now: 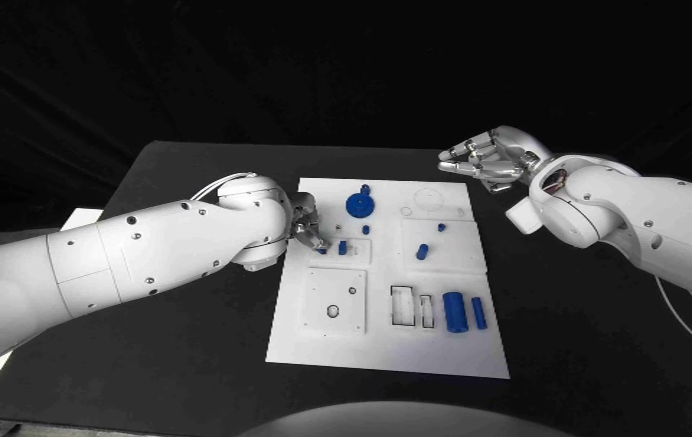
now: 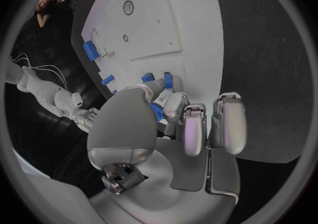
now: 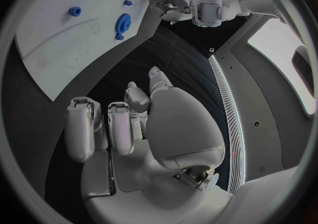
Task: Assemble the parts on the task board
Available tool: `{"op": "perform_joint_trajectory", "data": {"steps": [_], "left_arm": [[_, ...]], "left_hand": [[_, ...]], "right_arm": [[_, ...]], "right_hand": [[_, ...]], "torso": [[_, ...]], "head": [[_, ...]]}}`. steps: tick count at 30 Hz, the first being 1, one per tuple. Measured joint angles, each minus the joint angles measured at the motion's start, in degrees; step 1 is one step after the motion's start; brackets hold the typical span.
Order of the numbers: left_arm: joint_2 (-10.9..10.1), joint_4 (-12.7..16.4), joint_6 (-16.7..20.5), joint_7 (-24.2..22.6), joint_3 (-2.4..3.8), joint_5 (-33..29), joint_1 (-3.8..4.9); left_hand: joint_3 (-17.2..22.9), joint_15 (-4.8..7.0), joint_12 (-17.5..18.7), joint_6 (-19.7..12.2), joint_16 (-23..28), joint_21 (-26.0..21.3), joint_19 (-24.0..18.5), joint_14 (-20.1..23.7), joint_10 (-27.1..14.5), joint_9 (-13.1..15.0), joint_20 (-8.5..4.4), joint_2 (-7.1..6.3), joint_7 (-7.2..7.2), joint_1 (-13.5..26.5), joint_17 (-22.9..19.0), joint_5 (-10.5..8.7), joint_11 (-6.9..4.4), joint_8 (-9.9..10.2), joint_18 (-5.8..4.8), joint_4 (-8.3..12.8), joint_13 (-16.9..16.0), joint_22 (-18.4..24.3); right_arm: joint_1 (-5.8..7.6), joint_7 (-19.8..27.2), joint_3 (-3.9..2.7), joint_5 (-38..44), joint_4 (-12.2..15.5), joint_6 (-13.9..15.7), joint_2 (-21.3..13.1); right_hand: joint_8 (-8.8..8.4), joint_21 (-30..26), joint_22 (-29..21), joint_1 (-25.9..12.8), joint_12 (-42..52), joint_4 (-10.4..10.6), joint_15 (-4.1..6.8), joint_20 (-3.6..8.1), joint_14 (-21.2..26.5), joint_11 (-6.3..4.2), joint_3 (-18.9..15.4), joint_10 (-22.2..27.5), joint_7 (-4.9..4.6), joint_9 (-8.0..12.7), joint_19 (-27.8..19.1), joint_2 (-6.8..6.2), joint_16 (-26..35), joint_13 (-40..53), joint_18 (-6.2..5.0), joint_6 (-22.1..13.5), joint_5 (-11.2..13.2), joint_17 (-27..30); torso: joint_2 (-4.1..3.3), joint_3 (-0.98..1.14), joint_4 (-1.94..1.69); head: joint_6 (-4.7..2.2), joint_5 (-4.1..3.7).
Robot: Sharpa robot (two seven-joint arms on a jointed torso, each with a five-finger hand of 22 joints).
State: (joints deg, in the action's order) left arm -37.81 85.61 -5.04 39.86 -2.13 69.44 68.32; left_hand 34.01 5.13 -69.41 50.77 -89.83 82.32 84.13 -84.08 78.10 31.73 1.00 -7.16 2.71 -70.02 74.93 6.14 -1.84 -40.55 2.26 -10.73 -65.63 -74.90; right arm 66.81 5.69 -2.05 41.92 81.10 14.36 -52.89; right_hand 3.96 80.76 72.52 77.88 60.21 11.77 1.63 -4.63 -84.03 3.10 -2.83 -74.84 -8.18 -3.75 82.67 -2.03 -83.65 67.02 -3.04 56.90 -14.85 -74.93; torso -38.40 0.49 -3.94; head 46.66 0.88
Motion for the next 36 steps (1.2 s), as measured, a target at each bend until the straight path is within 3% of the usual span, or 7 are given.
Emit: {"op": "perform_joint_trajectory", "data": {"steps": [18,32,36], "left_arm": [[0.1,0.0,-1.2,0.0,0.14,0.6,-0.07],[1.4,-2.3,-2.2,-0.2,0.28,-0.9,0.08],[1.8,-3.0,-2.6,-0.2,0.29,-1.6,0.17]], "left_hand": [[0.2,0.0,0.0,0.0,0.0,0.0,0.0,0.0,0.2,0.1,0.0,0.02,0.01,0.0,0.0,-0.12,-0.21,0.0,0.01,0.2,0.1,0.0],[0.4,0.0,0.0,0.3,0.0,0.0,0.0,0.0,0.2,0.0,0.0,0.11,-0.06,0.7,0.0,-0.27,-0.21,-0.8,0.0,0.1,0.2,0.0],[1.7,0.0,0.0,0.8,0.0,0.2,0.0,0.0,0.5,-0.1,0.0,-0.6,-0.28,2.1,0.0,-0.27,-0.47,-0.8,0.01,1.6,0.1,0.0]], "right_arm": [[-0.06,0.0,0.0,-0.1,0.0,-0.1,0.0],[-0.07,0.0,0.0,-0.1,0.1,-0.2,-0.1],[-0.07,0.1,0.0,-0.1,0.2,-0.2,-0.1]], "right_hand": [[0.0,0.0,0.0,0.0,0.0,0.0,0.0,0.0,0.0,0.0,0.0,0.0,0.0,0.0,0.0,0.0,0.0,0.0,0.0,0.0,0.0,0.0],[0.0,0.0,0.0,0.0,0.0,0.0,0.0,0.0,0.0,0.0,0.0,0.0,0.0,0.0,0.0,-0.01,0.0,0.0,0.0,0.0,0.0,0.0],[0.0,0.0,0.0,0.0,0.0,0.0,0.0,0.0,0.0,0.0,0.0,0.0,0.0,0.0,0.0,-0.01,0.0,0.0,0.0,0.0,0.0,0.0]], "torso": [[0.02,0.04,0.01],[0.0,0.07,0.04],[-0.02,0.05,0.05]], "head": [[-0.17,0.05],[-0.04,0.24],[-0.04,0.21]]}}
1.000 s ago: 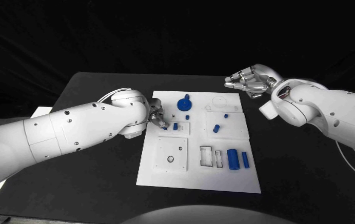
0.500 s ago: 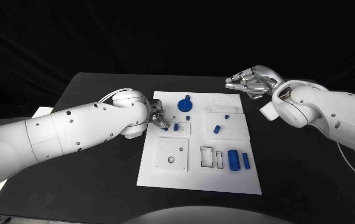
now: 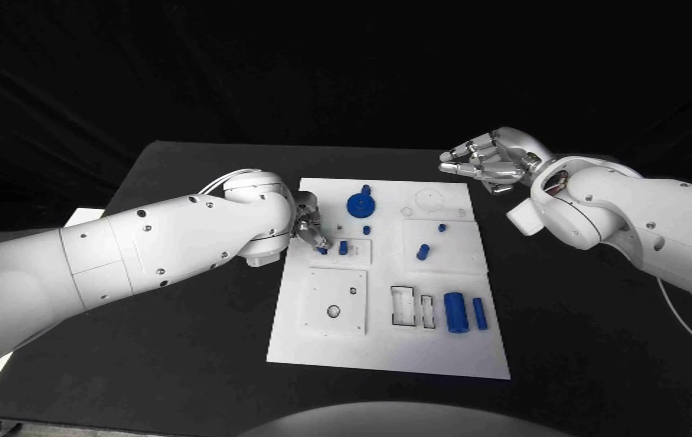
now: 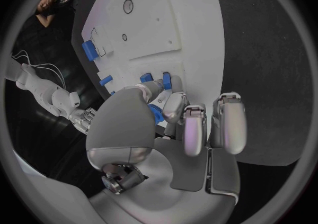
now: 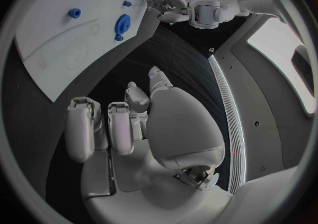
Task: Assemble the parts on the task board
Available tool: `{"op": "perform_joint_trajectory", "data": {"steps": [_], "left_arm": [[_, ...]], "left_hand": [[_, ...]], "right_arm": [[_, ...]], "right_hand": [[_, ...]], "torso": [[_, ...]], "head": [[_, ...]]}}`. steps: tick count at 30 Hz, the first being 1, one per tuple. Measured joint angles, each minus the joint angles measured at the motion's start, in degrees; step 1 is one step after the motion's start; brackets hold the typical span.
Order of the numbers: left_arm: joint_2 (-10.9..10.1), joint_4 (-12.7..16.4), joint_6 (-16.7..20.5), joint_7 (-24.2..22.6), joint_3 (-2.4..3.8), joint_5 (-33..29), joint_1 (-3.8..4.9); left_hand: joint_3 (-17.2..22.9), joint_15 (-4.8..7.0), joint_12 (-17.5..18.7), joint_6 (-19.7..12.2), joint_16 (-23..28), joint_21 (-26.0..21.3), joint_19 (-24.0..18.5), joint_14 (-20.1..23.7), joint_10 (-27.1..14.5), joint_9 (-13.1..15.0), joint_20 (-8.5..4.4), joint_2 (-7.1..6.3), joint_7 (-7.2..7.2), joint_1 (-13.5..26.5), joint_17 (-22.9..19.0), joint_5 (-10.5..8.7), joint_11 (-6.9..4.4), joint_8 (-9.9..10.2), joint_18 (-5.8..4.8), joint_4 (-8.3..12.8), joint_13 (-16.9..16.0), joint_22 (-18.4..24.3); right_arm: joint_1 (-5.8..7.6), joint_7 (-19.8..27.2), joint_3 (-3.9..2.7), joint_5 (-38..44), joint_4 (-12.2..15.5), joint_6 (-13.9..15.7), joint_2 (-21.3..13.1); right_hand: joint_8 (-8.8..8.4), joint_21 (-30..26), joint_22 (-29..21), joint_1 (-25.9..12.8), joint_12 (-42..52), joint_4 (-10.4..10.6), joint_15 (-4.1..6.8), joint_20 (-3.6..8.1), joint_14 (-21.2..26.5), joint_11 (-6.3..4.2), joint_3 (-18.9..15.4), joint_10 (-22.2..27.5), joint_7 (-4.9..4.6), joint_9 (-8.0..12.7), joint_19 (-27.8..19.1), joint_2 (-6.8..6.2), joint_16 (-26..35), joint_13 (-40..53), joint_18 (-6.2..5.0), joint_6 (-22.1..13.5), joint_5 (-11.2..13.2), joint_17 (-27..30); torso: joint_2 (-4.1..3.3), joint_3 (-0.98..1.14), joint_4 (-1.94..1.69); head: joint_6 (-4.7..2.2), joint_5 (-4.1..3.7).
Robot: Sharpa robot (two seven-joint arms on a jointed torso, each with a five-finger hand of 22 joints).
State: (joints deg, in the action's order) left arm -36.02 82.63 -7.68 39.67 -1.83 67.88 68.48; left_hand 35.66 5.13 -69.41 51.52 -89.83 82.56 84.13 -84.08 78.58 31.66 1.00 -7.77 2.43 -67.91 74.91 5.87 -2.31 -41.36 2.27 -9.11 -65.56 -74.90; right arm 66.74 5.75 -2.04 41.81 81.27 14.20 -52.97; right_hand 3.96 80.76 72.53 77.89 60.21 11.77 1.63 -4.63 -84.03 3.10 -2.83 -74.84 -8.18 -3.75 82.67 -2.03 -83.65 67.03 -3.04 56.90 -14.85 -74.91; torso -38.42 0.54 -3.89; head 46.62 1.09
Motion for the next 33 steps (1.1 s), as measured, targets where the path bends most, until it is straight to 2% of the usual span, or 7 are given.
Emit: {"op": "perform_joint_trajectory", "data": {"steps": [2,7,20,24,33], "left_arm": [[0.2,-0.3,-0.2,0.0,0.0,-0.3,0.05],[0.4,-0.7,-0.5,0.0,-0.01,-0.7,0.13],[0.5,-1.1,-0.5,0.1,-0.06,-1.0,0.11],[0.5,-1.2,-0.5,0.1,-0.08,-1.0,0.1],[0.5,-1.1,-0.6,0.1,-0.22,-0.9,-0.05]], "left_hand": [[0.4,0.0,-0.2,0.2,0.0,0.2,0.0,0.0,0.1,0.0,0.0,-0.12,-0.18,0.9,0.0,0.0,-0.06,0.1,0.0,0.9,-0.2,0.0],[0.0,0.0,-0.7,0.8,0.0,0.5,0.0,0.0,0.3,-0.7,0.0,-0.32,-0.6,1.7,0.0,0.0,-0.26,0.1,0.0,1.5,-0.7,0.0],[-2.5,0.2,-1.3,2.2,0.0,1.0,0.0,0.2,0.8,-1.1,0.0,-0.4,-1.52,3.8,0.0,0.02,-0.36,0.1,0.0,0.3,-1.3,0.0],[-3.5,0.2,-1.4,2.8,0.0,1.3,0.0,0.2,1.1,-1.4,0.0,-0.32,-1.62,5.0,0.0,0.04,-0.42,0.5,0.0,-0.7,-1.6,0.0],[-5.4,0.2,-1.8,3.7,0.0,1.5,0.0,0.2,1.4,-1.8,0.0,-1.54,-1.82,7.0,0.0,0.04,-0.56,0.5,0.0,-2.0,-2.0,0.0]], "right_arm": [[0.0,0.0,0.0,0.0,0.0,0.0,0.0],[0.0,0.0,0.0,0.0,0.0,0.0,-0.1],[-0.01,0.0,0.01,0.0,0.1,0.0,-0.2],[-0.01,0.0,0.01,0.0,0.2,0.0,-0.2],[-0.01,-0.1,0.01,0.0,0.2,0.0,-0.2]], "right_hand": [[0.0,0.0,0.0,0.0,0.0,0.0,0.0,0.0,0.0,0.0,0.0,0.0,0.0,0.0,0.0,0.0,0.0,0.0,0.0,0.0,0.0,0.0],[0.0,0.0,0.0,0.0,0.0,0.0,0.0,0.0,0.0,0.0,0.0,0.0,0.0,0.0,0.0,0.0,0.0,0.0,0.0,0.0,0.0,0.0],[0.0,0.0,-0.1,0.0,0.0,-0.2,0.0,0.0,0.0,0.0,-0.2,0.0,0.0,0.0,0.0,0.0,0.0,-0.1,0.0,0.0,-0.2,0.0],[0.0,0.0,-0.1,0.0,0.0,-0.2,0.0,0.0,0.0,0.0,-0.2,0.0,0.0,0.0,0.0,0.0,0.0,-0.1,0.0,0.0,-0.2,0.0],[0.0,0.0,-0.1,0.0,0.0,0.0,0.0,0.0,0.0,0.0,-0.3,0.0,0.0,0.0,0.0,0.0,0.0,-0.1,0.0,0.0,-0.2,0.0]], "torso": [[-0.01,-0.01,0.01],[0.01,-0.01,0.0],[0.05,0.01,-0.03],[0.04,0.01,-0.03],[0.04,-0.01,-0.04]], "head": [[0.0,-0.02],[0.01,-0.03],[0.12,-0.06],[0.21,-0.03],[0.4,-0.07]]}}
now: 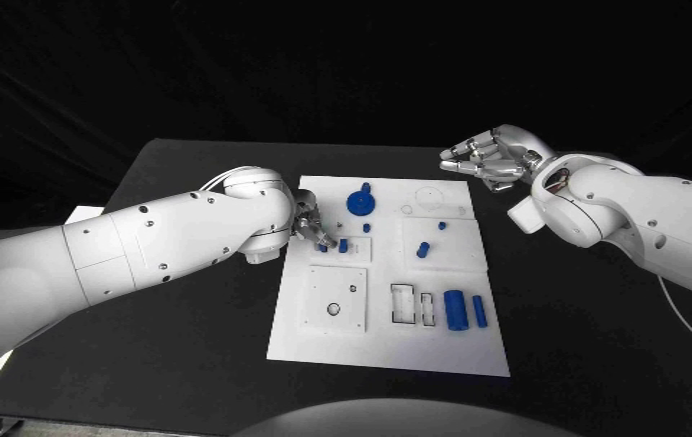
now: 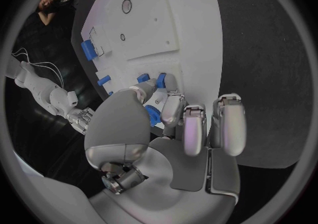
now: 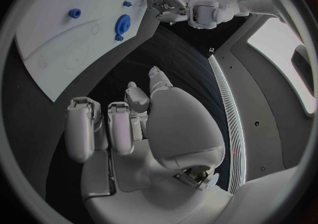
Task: Assemble the parts on the task board
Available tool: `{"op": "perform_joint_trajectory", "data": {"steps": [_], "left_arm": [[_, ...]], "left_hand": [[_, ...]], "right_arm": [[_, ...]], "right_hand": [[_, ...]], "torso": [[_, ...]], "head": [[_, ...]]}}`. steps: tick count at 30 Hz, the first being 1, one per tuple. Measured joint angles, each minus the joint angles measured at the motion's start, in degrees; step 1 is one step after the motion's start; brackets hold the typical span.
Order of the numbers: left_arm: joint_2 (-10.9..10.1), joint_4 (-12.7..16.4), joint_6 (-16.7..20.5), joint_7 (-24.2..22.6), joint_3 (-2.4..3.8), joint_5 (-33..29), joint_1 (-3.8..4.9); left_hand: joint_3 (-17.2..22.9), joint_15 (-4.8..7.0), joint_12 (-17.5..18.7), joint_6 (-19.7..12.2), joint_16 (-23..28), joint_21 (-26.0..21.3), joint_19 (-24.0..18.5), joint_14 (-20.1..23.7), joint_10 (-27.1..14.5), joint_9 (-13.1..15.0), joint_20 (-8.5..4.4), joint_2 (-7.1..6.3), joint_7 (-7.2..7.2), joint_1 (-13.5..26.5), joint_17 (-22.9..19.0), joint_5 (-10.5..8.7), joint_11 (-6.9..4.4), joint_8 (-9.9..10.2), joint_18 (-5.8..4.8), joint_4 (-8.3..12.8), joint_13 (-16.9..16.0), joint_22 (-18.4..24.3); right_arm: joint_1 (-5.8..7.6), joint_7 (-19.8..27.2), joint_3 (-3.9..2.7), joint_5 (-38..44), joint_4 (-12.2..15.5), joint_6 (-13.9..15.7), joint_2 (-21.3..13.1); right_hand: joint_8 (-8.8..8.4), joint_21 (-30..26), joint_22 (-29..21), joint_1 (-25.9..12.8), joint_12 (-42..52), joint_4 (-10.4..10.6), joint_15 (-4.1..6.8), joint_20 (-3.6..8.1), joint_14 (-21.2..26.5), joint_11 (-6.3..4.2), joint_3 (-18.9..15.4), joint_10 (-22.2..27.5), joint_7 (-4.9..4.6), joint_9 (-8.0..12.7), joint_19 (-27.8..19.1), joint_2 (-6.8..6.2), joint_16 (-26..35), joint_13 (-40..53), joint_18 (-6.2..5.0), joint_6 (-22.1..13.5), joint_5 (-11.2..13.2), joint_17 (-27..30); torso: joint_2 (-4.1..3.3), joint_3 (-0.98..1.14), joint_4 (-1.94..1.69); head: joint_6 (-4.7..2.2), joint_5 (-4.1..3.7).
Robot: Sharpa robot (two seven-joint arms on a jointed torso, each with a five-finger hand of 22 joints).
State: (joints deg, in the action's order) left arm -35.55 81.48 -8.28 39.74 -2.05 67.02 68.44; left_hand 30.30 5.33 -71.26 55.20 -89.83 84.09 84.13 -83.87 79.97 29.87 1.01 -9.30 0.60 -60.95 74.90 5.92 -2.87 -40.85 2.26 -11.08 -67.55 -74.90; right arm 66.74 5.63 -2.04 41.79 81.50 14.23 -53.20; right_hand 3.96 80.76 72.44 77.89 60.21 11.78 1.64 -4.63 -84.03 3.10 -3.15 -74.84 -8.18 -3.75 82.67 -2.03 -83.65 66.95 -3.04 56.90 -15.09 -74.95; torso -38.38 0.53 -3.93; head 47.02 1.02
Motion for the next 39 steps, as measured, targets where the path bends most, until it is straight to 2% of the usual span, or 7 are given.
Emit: {"op": "perform_joint_trajectory", "data": {"steps": [12,19,23,32,36,38,39], "left_arm": [[-0.1,0.0,0.1,0.0,0.02,0.0,-0.03],[-0.1,0.0,0.5,0.0,0.02,0.0,-0.1],[-0.2,0.1,0.9,0.0,0.02,-0.1,-0.17],[-1.6,0.8,2.4,0.0,0.24,-0.6,-0.38],[-2.7,1.1,4.3,-0.1,0.46,-2.2,-0.48],[-3.3,1.2,5.4,-0.7,0.52,-3.3,-0.48],[-3.5,1.2,6.1,-1.2,0.56,-4.1,-0.48]], "left_hand": [[-3.4,0.2,-0.3,0.4,0.0,0.2,-0.2,-0.2,0.3,-0.6,-0.21,-1.74,0.21,1.7,0.0,0.23,-0.09,0.4,-0.01,-2.8,-0.3,0.0],[-8.9,0.2,-0.3,0.8,0.0,0.5,-0.2,-0.2,0.4,-0.9,-0.21,-2.04,0.2,2.0,0.0,0.23,-0.02,0.6,0.0,-5.4,-0.5,0.0],[-11.1,0.2,-0.3,0.8,0.0,0.5,-0.2,-0.2,0.4,-1.1,-0.21,-1.47,0.21,2.6,0.0,0.23,-0.02,0.6,-0.01,-5.6,-0.5,0.0],[-25.2,0.2,0.8,0.9,0.0,-0.4,-0.2,-0.2,0.1,-1.6,-0.21,0.5,0.28,3.3,0.0,0.49,0.27,1.1,0.0,-5.9,1.0,0.0],[-25.5,0.2,5.0,-0.9,0.0,-5.3,-0.2,-0.2,-3.1,-1.8,-0.21,1.99,1.03,1.8,0.0,0.85,0.57,1.4,0.0,-5.8,5.5,0.0],[-24.6,0.2,9.0,-2.5,0.3,-9.4,-0.7,-0.2,-6.2,-2.1,-0.18,2.99,1.53,0.8,0.0,0.85,0.98,1.7,1.41,-5.7,9.9,1.1],[-23.7,-0.29,14.1,-4.1,2.4,-15.2,-2.9,-0.2,-10.1,-2.3,0.07,3.72,2.16,0.0,0.0,0.85,1.48,2.1,2.89,-5.7,15.2,5.8]], "right_arm": [[0.0,-0.6,0.0,0.3,0.0,0.3,0.0],[0.0,-1.1,0.0,0.5,0.0,0.5,0.0],[0.0,-1.2,0.0,0.6,0.0,0.7,-0.1],[-0.04,-1.5,0.0,0.8,-0.2,0.8,0.1],[-0.06,-1.7,0.0,0.8,-0.2,0.9,0.1],[-0.07,-1.7,0.0,0.8,-0.3,0.9,0.1],[-0.07,-1.7,0.0,0.9,-0.3,1.0,0.1]], "right_hand": [[0.0,-0.2,-0.1,-0.2,0.0,0.0,0.0,0.0,0.0,0.0,0.0,0.0,0.0,0.0,0.0,0.24,0.0,-0.1,0.0,0.0,-0.2,0.0],[0.0,-0.2,-0.2,-0.2,0.0,0.0,0.0,0.0,0.0,0.0,0.0,0.0,0.0,0.0,0.0,0.24,0.0,-0.2,0.0,0.0,-0.5,0.0],[0.0,-0.2,-0.2,-0.2,0.0,0.0,0.0,0.0,0.0,0.0,0.0,0.0,0.0,0.0,0.0,0.23,0.0,-0.2,0.0,0.0,-0.5,0.0],[0.0,-0.2,-0.3,0.0,0.0,-0.2,0.0,0.0,0.0,0.0,-0.2,0.0,0.0,0.0,0.0,0.47,0.3,-0.4,0.0,-0.4,-3.0,0.0],[0.0,-0.4,-0.3,0.0,0.0,-0.2,0.0,0.0,0.0,0.0,-0.2,0.0,0.0,0.0,0.0,0.47,0.3,-0.4,0.0,-0.4,-3.0,0.0],[0.0,-0.4,-0.3,0.0,0.0,-0.2,0.0,0.0,0.0,0.0,-0.2,0.0,0.0,0.0,0.0,0.47,0.3,-0.5,0.0,-0.4,-3.1,0.0],[0.0,-0.4,-0.3,0.0,0.0,-0.2,0.0,0.0,0.0,0.0,-0.2,0.0,0.0,0.0,0.0,0.47,0.3,-0.5,0.0,-0.4,-3.2,0.0]], "torso": [[-0.01,0.0,-0.01],[-0.02,0.0,0.01],[-0.02,0.0,0.01],[-0.02,-0.04,-0.01],[0.01,-0.01,-0.04],[0.01,-0.02,-0.04],[0.01,-0.02,-0.04]], "head": [[0.05,-0.04],[-0.02,-0.13],[-0.03,-0.18],[-0.1,-0.24],[-0.11,-0.31],[-0.15,-0.31],[-0.18,-0.31]]}}
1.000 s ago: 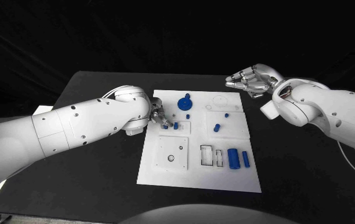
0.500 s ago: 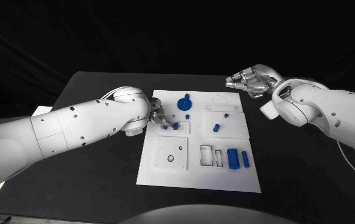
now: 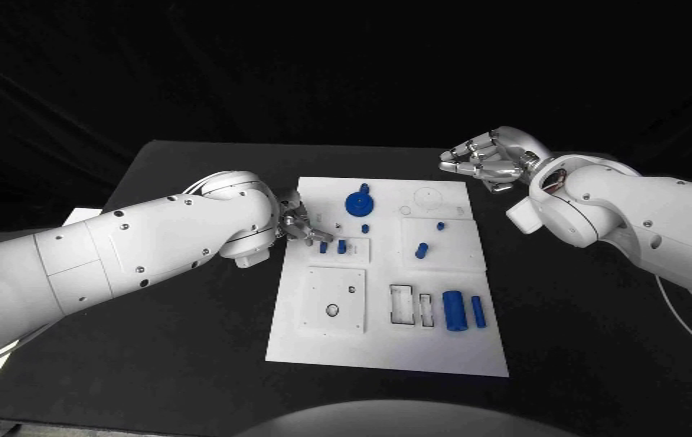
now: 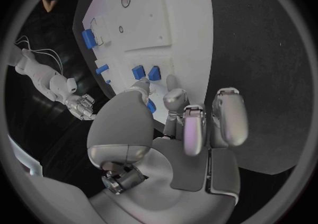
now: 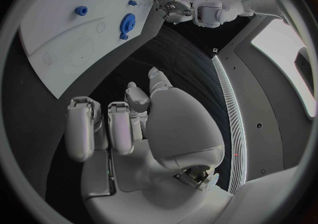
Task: Assemble the parts on the task board
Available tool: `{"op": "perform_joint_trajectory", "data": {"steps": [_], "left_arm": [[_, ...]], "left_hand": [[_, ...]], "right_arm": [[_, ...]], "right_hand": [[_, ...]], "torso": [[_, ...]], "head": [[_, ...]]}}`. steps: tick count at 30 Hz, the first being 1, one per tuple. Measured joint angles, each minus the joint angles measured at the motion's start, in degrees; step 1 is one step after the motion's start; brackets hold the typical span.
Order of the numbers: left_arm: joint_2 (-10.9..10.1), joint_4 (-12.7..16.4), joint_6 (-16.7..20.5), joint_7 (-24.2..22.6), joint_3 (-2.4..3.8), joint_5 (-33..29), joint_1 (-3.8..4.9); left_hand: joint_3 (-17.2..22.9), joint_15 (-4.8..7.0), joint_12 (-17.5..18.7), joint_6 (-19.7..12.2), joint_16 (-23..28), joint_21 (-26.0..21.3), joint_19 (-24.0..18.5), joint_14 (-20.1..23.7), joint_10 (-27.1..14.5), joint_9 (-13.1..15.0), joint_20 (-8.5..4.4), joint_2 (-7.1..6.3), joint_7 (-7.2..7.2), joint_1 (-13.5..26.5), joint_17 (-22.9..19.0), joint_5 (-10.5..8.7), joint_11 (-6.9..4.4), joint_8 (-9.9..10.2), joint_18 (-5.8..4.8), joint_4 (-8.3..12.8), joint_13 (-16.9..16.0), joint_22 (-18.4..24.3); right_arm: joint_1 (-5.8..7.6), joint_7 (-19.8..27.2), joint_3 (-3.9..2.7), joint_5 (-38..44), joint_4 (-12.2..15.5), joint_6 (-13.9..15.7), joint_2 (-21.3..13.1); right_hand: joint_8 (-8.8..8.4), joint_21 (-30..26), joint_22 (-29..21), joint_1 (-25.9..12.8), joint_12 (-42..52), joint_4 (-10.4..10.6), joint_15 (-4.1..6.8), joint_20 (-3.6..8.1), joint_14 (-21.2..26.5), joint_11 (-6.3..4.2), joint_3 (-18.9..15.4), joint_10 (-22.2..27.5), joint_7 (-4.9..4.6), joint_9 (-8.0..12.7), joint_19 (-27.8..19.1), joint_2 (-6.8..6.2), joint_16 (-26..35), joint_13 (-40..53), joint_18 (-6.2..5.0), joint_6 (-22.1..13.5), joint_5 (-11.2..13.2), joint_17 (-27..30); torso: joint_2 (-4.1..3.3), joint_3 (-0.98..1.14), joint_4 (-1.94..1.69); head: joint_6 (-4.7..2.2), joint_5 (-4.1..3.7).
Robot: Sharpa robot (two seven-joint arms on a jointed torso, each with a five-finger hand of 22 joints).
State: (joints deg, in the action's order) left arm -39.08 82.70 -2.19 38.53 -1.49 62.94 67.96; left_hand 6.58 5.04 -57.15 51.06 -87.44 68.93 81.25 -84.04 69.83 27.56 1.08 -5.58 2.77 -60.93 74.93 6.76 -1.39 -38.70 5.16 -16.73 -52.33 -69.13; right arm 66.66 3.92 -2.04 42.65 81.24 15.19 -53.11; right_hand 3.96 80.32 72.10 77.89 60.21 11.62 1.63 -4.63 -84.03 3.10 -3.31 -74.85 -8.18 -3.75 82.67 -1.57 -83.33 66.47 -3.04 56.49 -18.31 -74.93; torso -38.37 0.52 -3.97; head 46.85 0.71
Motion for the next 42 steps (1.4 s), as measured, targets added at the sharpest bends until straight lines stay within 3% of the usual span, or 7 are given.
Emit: {"op": "perform_joint_trajectory", "data": {"steps": [3,5,10,15,25,29,42], "left_arm": [[-0.7,0.0,2.5,-3.2,0.13,-3.3,0.09],[-1.1,-0.2,4.2,-6.8,0.18,-6.0,0.12],[-1.6,-0.8,8.1,-16.8,0.08,-11.1,0.02],[-1.3,-2.2,12.2,-26.5,0.09,-12.4,0.04],[3.1,-6.5,16.2,-35.8,-0.2,1.6,0.0],[4.3,-7.7,16.3,-36.4,-0.38,8.2,-0.14],[8.0,-10.2,14.2,-36.7,-0.77,19.6,-0.33]], "left_hand": [[2.8,-2.4,11.1,-5.4,16.4,-24.4,-10.8,4.4,-10.4,-1.2,1.95,0.28,2.77,-3.1,-8.8,0.0,2.76,2.0,4.2,-0.1,9.9,20.4],[3.7,-4.45,14.7,-9.2,31.4,-32.6,-14.8,12.6,-15.1,-3.6,3.63,-0.39,4.99,-3.7,-22.9,0.0,4.84,4.0,4.21,0.0,13.0,26.4],[0.5,-6.45,17.5,-11.4,42.9,-42.0,-16.0,17.8,-19.0,-5.8,6.44,-2.17,7.14,-3.4,-33.4,0.0,7.1,4.2,4.21,-0.2,18.0,34.0],[3.1,-6.52,18.3,-11.4,44.4,-45.3,-12.8,16.3,-19.5,-8.6,6.4,-0.48,7.14,-12.5,-35.7,-0.57,7.22,4.2,4.21,1.2,21.8,37.7],[7.5,-4.73,24.0,-6.6,20.6,-40.2,-3.3,3.7,-18.4,-15.2,4.24,-2.66,5.91,-24.6,-14.7,-3.33,6.17,8.7,5.14,4.7,30.7,35.3],[10.7,-4.52,27.3,-2.7,13.1,-28.1,0.0,0.8,-15.9,-18.3,3.93,-4.28,5.43,-25.9,-7.2,-3.33,5.79,12.2,3.63,5.2,35.1,24.4],[12.9,-4.13,34.0,3.5,6.7,-7.0,2.5,0.1,-11.3,-22.4,3.41,-6.53,4.4,-23.6,-1.7,-3.33,5.06,20.0,1.54,6.5,42.8,4.9]], "right_arm": [[-0.01,-0.1,0.0,0.0,0.0,0.0,0.0],[-0.02,-0.1,0.0,0.0,-0.1,0.1,0.0],[-0.11,-0.2,0.01,0.1,-0.2,0.1,0.0],[-0.34,-0.2,0.01,0.1,-0.3,0.1,0.1],[-0.67,-0.2,0.02,0.1,-0.4,0.1,0.4],[-0.76,-0.2,0.02,0.2,-0.4,0.1,0.4],[-0.81,-0.1,0.02,0.2,-0.4,0.1,0.8]], "right_hand": [[0.0,0.0,0.0,0.0,0.0,0.0,0.0,0.0,0.0,0.0,0.0,0.0,0.0,0.0,0.0,0.0,0.0,0.0,0.0,0.0,0.0,0.0],[0.0,0.0,0.0,0.0,0.0,0.0,0.0,0.0,0.0,0.21,0.0,0.2,0.0,0.0,0.0,0.0,0.0,0.0,0.0,0.0,0.0,0.0],[0.0,0.0,0.0,0.0,0.0,0.0,0.0,0.0,0.0,0.21,0.0,0.2,0.0,0.0,0.0,0.0,0.0,0.0,0.0,0.0,0.0,0.0],[0.0,0.0,0.0,0.0,0.0,0.0,0.0,0.0,0.0,0.21,0.0,0.2,0.0,0.0,0.0,0.0,0.0,0.0,0.0,0.0,0.0,0.0],[0.0,0.0,-0.1,0.0,-0.3,0.0,0.0,0.0,0.0,0.03,0.0,0.4,0.0,0.0,0.0,0.0,0.0,-0.2,0.0,0.0,-0.2,0.0],[0.0,0.0,-0.1,0.0,-0.4,0.0,0.0,0.0,0.0,0.03,0.0,0.4,0.0,0.0,0.0,0.0,0.0,-0.2,0.0,0.0,-0.2,0.0],[0.0,0.0,-0.1,0.0,-0.4,0.0,0.0,0.0,0.0,0.03,0.0,0.4,0.0,0.0,0.0,-0.01,0.0,-0.2,0.0,0.0,-0.2,0.0]], "torso": [[0.0,0.01,-0.01],[0.0,0.01,-0.01],[0.01,0.01,-0.01],[0.03,-0.01,-0.02],[-0.05,-0.08,0.05],[-0.14,-0.09,0.12],[-0.2,-0.06,0.2]], "head": [[-0.03,-0.04],[-0.08,-0.07],[-0.19,-0.21],[-0.41,-0.35],[-1.03,-0.2],[-1.26,-0.23],[-1.88,-0.74]]}}
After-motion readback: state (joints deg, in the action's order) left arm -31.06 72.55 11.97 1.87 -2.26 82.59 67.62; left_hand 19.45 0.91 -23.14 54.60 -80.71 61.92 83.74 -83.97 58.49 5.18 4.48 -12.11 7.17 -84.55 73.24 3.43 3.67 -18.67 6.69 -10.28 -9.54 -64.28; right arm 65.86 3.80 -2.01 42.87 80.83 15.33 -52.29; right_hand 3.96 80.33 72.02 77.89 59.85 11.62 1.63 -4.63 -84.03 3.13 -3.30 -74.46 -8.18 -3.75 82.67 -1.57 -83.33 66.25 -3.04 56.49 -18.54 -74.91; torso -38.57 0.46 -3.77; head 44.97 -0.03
